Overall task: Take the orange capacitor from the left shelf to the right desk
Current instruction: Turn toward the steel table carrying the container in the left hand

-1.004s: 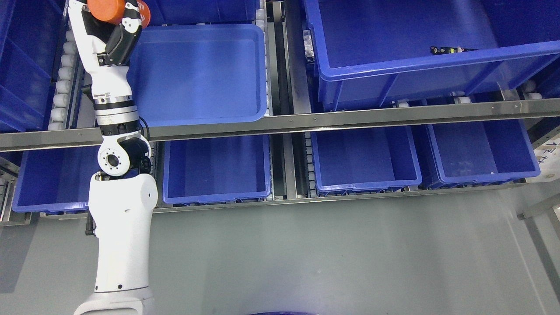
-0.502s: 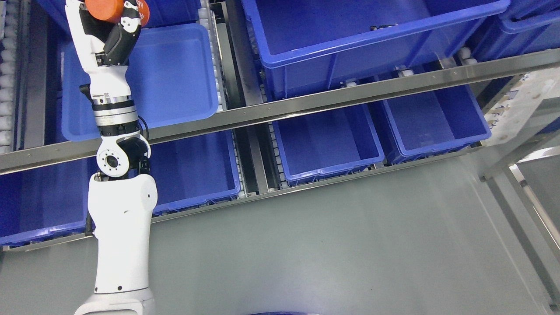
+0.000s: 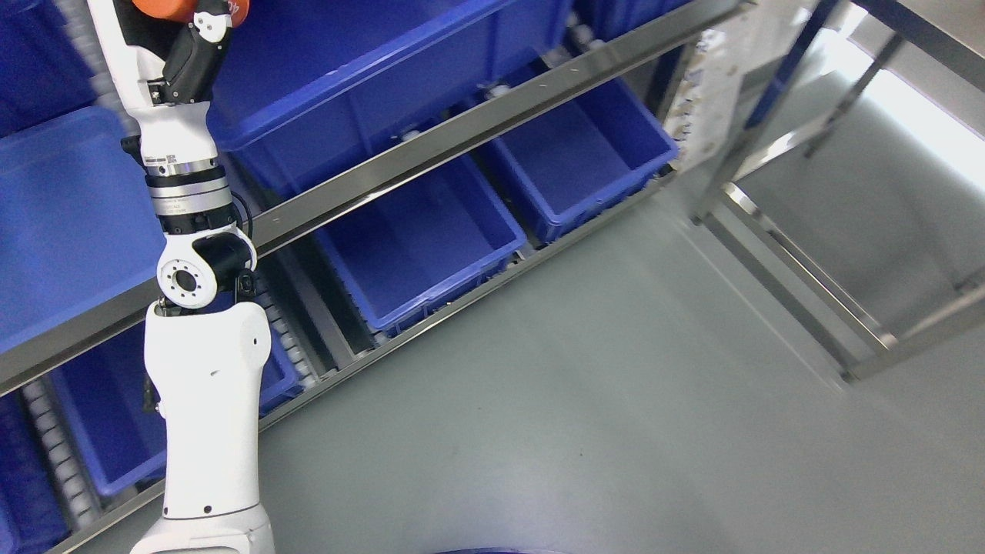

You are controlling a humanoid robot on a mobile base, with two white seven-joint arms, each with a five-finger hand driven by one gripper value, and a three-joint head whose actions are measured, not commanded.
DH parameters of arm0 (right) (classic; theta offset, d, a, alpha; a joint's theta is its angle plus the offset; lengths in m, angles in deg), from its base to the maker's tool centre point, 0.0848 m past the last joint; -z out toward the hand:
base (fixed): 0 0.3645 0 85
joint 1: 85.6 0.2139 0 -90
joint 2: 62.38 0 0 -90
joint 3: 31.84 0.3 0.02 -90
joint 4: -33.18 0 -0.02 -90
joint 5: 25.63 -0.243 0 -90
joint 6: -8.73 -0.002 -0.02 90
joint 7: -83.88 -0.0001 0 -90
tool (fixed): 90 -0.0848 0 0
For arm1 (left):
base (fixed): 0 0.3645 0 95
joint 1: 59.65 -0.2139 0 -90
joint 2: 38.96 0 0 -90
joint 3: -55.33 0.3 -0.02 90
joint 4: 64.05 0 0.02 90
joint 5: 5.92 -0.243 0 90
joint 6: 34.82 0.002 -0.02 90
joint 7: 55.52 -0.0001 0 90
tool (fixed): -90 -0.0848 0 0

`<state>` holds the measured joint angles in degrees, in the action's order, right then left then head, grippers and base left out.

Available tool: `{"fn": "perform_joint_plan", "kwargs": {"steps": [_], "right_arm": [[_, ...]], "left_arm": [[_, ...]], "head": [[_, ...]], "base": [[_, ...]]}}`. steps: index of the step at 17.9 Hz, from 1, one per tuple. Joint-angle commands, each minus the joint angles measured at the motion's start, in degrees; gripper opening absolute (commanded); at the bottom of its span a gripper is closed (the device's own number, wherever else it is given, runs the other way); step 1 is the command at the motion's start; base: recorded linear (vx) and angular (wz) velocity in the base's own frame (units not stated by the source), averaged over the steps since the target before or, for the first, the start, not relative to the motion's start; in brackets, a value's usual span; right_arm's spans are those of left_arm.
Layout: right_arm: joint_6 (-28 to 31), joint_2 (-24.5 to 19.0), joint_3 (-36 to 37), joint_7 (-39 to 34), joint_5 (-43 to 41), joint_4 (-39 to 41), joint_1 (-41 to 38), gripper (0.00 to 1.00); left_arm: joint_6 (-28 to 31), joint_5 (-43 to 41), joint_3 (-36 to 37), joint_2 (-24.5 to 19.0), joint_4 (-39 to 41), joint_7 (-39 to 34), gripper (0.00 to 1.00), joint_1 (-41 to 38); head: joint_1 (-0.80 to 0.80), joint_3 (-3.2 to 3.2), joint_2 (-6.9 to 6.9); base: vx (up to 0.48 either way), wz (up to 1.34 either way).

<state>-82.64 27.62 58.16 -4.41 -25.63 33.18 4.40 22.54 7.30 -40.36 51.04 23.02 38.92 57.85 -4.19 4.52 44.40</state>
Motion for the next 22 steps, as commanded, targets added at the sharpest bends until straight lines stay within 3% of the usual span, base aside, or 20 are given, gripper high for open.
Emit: {"fn": "perform_joint_plan", "kwargs": {"steps": [1,11,17,22], "right_arm": [[-0.04,1.0,0.7,-0.03,0.26,1.0,-1.15,1.0],[-0.04,1.0,0.7,-0.03,0.26,1.0,-1.15,1.0],[-0.04,1.0,0.7,-0.03,0.26,1.0,-1.15,1.0],[-0.04,1.0,0.7,-0.03,0.26,1.0,-1.15,1.0]], "left_arm": [[0.29,0.05,3.05,-1.0,8.72,-0.04,0.01,-1.14],[-1.2,3.38,11.13,-1.0,8.9,-0.21,0.01,-3.43],[1.34,4.88,20.71,-1.0,4.69,-0.13,0.01,-3.35],[1.43,5.75,21.42,-1.0,3.19,-0.04,0.01,-2.2]], "head": [[0.0,0.0,0.0],[0.0,0.0,0.01],[0.0,0.0,0.02],[0.0,-0.02,0.02]], "base": [[-0.025,-0.91],[0.037,-0.76],[0.118,-0.46],[0.166,-0.39]]}}
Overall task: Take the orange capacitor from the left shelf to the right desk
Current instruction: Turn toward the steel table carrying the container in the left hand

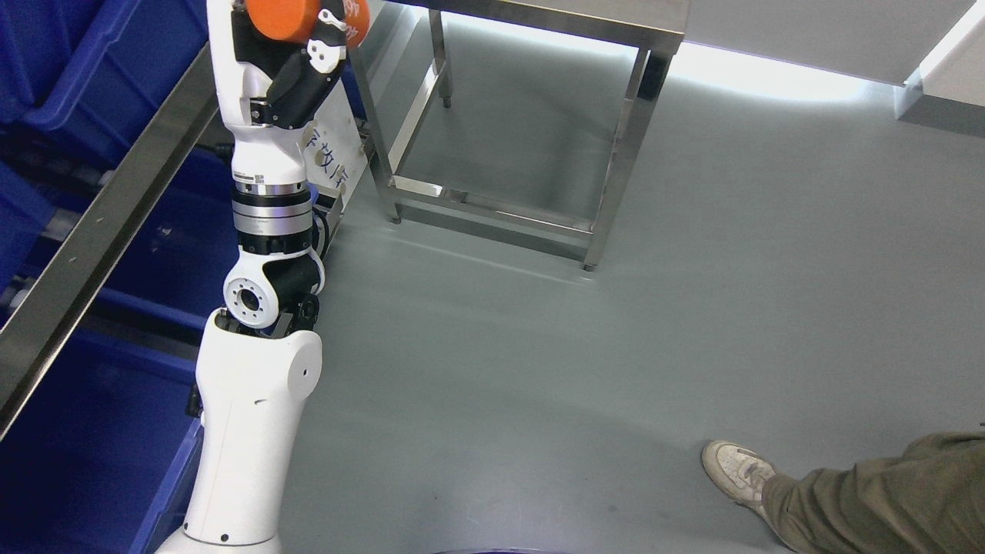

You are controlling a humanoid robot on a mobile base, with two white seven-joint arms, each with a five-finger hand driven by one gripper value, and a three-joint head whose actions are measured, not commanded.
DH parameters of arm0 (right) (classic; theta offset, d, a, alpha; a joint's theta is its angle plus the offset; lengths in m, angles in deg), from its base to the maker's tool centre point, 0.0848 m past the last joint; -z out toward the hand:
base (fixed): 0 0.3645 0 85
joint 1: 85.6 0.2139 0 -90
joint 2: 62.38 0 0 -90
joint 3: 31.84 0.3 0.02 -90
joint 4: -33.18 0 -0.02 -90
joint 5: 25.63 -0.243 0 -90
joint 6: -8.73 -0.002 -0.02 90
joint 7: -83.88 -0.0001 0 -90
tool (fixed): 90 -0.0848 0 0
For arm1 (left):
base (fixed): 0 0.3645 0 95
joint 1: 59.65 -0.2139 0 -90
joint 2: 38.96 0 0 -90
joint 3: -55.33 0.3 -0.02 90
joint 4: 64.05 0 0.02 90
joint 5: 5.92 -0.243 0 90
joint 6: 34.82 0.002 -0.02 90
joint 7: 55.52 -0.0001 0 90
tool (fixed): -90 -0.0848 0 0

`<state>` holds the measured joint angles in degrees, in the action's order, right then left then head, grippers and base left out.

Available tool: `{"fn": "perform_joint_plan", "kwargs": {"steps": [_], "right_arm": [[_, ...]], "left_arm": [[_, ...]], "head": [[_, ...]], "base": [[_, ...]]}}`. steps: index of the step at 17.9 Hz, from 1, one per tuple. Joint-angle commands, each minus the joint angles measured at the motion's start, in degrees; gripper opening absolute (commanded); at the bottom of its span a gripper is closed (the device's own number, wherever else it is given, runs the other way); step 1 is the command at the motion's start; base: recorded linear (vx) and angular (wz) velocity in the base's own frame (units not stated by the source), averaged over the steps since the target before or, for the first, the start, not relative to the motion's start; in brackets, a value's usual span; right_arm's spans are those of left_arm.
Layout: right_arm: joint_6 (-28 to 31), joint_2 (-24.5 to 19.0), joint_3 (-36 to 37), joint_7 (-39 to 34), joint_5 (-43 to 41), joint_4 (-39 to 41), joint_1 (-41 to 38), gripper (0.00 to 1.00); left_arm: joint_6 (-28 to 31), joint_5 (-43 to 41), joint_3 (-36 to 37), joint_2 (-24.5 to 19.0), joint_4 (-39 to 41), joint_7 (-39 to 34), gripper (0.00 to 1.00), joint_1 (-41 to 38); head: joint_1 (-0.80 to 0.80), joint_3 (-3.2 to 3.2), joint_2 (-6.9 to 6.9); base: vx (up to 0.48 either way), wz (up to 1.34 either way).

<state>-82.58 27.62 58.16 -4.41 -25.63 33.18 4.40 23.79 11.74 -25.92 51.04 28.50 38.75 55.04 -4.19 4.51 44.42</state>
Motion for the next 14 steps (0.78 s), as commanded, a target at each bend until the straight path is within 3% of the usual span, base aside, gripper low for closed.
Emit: {"fn": "perform_joint_plan", "kwargs": {"steps": [1,14], "right_arm": [[-0.01,1.0,0.7,-0.03,0.26,1.0,-1.15,1.0],[-0.09,1.0,0.7,-0.03,0.18,1.0,-1.15,1.0]], "left_arm": [[0.27,1.58,7.07,-1.0,-2.29,0.13,0.01,0.62],[3.08,3.16,8.21,-1.0,-2.29,0.13,0.01,2.72]], "head": [[0.0,0.0,0.0],[0.0,0.0,0.01]], "base": [[0.177,-0.37],[0.245,-0.23]]}}
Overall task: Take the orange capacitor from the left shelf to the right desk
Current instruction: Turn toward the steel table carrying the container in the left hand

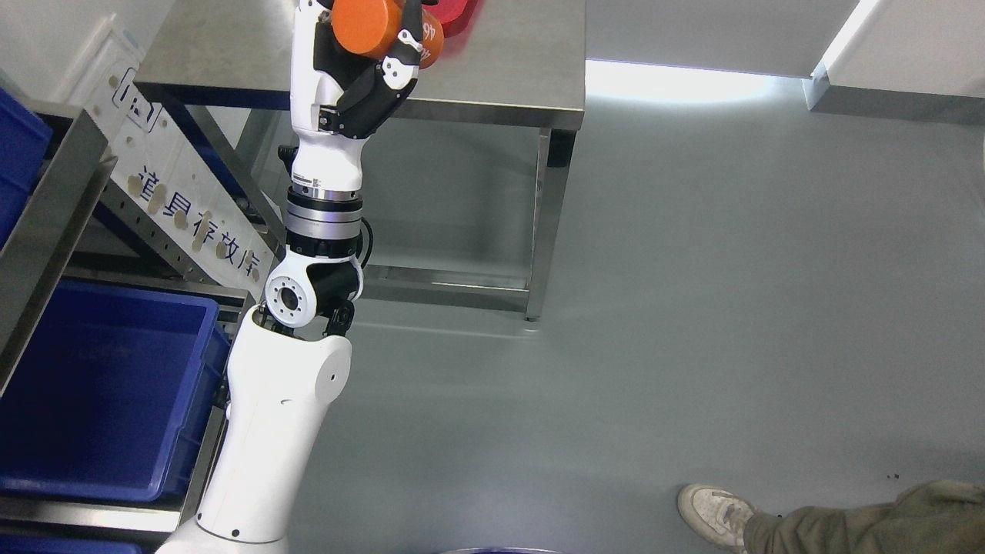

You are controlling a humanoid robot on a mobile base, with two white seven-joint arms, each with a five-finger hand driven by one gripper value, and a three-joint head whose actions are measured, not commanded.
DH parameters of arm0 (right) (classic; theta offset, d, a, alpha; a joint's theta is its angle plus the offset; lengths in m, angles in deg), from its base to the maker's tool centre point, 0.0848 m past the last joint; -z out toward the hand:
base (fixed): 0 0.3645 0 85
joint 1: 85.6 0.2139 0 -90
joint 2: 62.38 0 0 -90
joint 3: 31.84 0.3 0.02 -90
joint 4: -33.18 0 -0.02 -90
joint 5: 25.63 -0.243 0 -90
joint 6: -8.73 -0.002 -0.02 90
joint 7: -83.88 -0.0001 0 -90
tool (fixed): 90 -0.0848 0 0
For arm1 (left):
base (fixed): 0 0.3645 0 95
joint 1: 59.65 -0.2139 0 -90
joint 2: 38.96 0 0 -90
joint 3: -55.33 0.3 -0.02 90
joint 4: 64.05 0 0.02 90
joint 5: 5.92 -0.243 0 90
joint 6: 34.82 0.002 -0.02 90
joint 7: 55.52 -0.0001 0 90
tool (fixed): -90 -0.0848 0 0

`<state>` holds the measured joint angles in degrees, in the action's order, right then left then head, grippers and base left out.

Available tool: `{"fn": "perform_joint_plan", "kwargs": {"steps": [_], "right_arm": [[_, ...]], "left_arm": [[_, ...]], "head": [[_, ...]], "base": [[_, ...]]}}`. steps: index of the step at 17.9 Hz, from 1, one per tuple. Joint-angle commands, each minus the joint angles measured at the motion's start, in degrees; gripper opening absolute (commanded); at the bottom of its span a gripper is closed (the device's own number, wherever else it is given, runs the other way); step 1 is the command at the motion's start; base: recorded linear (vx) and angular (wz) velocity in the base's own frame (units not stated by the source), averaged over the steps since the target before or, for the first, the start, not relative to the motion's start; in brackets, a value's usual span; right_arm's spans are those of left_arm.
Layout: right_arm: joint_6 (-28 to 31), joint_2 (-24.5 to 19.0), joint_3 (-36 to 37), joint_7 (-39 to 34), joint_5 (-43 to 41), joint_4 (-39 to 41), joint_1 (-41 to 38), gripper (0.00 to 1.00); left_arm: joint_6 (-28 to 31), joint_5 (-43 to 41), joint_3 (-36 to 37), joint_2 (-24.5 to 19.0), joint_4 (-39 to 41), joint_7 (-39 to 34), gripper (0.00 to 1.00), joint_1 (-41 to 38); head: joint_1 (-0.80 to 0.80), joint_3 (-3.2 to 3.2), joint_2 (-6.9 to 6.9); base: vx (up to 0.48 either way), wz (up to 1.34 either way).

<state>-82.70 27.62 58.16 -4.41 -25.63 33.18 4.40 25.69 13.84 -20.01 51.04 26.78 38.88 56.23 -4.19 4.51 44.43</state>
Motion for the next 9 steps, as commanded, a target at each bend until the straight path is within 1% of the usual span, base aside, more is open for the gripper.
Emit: {"fn": "perform_joint_plan", "kwargs": {"steps": [1,5,9], "right_arm": [[0.02,1.0,0.7,-0.03,0.26,1.0,-1.14,1.0],[0.02,1.0,0.7,-0.03,0.26,1.0,-1.14,1.0],[0.02,1.0,0.7,-0.03,0.26,1.0,-1.14,1.0]], "left_arm": [[1.97,1.07,2.3,-1.0,-0.58,0.0,0.01,1.79],[4.43,1.07,1.69,-1.0,-3.29,-0.09,0.01,4.51],[11.01,2.73,1.6,-1.0,-3.65,0.0,0.01,8.99]], "head": [[0.0,0.0,0.0],[0.0,0.0,0.0],[0.0,0.0,0.0]], "base": [[0.298,-0.08],[0.279,-0.03],[0.266,0.04]]}}
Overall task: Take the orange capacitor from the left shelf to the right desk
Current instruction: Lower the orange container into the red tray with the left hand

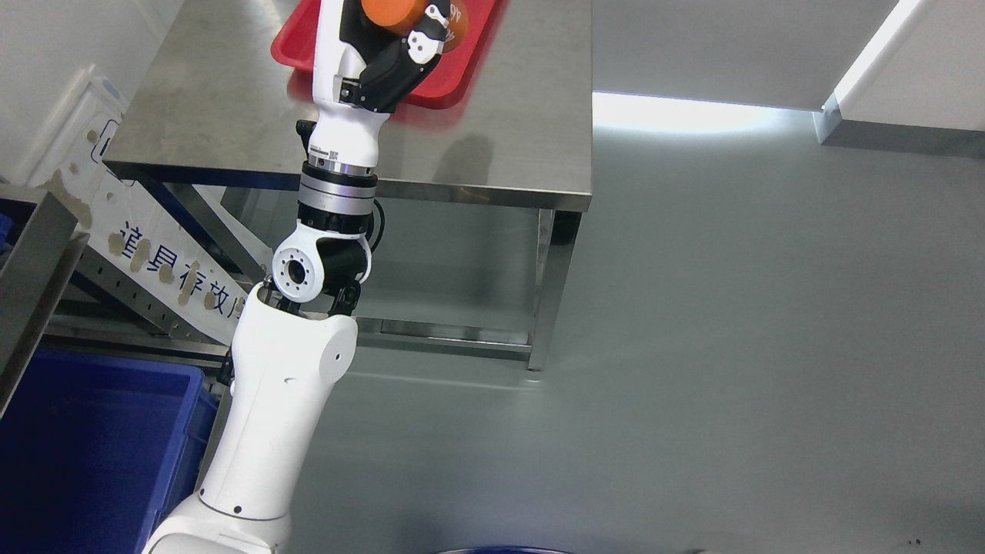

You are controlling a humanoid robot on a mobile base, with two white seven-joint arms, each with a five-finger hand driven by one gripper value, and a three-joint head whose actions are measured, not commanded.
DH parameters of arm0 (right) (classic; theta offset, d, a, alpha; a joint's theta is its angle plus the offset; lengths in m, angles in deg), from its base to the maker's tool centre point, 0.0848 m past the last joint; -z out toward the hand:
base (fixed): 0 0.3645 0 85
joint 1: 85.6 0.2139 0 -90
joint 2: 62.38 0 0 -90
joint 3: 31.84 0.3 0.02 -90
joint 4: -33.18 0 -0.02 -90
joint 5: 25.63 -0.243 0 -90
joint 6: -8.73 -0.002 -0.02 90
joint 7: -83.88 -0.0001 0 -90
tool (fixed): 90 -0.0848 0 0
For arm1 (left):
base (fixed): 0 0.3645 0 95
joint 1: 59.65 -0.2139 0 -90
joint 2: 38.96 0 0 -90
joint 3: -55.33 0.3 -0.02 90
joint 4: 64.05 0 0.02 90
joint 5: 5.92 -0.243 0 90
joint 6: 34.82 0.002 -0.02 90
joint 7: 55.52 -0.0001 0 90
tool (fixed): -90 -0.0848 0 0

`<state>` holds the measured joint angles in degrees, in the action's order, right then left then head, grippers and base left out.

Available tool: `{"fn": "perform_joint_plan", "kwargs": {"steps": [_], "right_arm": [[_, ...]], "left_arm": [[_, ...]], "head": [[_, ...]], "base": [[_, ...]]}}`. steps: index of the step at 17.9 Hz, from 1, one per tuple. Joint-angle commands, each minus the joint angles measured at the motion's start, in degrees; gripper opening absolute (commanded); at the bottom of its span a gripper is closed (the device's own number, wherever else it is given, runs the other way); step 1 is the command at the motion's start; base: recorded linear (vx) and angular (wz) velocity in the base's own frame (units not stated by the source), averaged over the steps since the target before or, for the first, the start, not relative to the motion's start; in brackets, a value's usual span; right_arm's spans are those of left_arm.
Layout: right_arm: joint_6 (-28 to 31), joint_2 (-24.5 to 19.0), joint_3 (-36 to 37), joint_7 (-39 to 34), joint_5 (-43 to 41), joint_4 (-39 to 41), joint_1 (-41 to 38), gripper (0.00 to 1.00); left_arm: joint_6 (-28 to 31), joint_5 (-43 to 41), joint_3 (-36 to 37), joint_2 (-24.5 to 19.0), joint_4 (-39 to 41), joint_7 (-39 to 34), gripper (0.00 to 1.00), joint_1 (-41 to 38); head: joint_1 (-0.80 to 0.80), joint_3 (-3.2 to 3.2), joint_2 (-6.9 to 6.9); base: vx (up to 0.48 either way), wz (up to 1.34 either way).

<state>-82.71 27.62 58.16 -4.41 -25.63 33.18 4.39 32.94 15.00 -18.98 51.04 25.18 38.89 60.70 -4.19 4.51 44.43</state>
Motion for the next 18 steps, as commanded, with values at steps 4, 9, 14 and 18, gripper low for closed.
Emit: {"fn": "perform_joint_plan", "kwargs": {"steps": [4,9,14,18], "right_arm": [[0.04,1.0,0.7,-0.03,0.26,1.0,-1.14,1.0],[0.04,1.0,0.7,-0.03,0.26,1.0,-1.14,1.0],[0.04,1.0,0.7,-0.03,0.26,1.0,-1.14,1.0],[0.04,1.0,0.7,-0.03,0.26,1.0,-1.14,1.0]], "left_arm": [[10.87,1.92,0.75,-1.0,-2.4,-0.01,0.01,7.88],[24.95,0.87,1.97,-1.0,-6.07,-0.1,0.02,11.91],[26.63,-3.68,5.75,-1.0,-15.49,-0.01,0.02,16.49],[24.01,-5.19,10.84,-1.0,-21.02,-0.28,0.04,14.66]], "head": [[0.0,0.0,0.0],[0.0,0.0,0.0],[0.0,0.0,0.0],[0.0,0.0,0.0]], "base": [[0.251,0.12],[0.234,0.18],[0.203,0.16],[0.163,0.11]]}}
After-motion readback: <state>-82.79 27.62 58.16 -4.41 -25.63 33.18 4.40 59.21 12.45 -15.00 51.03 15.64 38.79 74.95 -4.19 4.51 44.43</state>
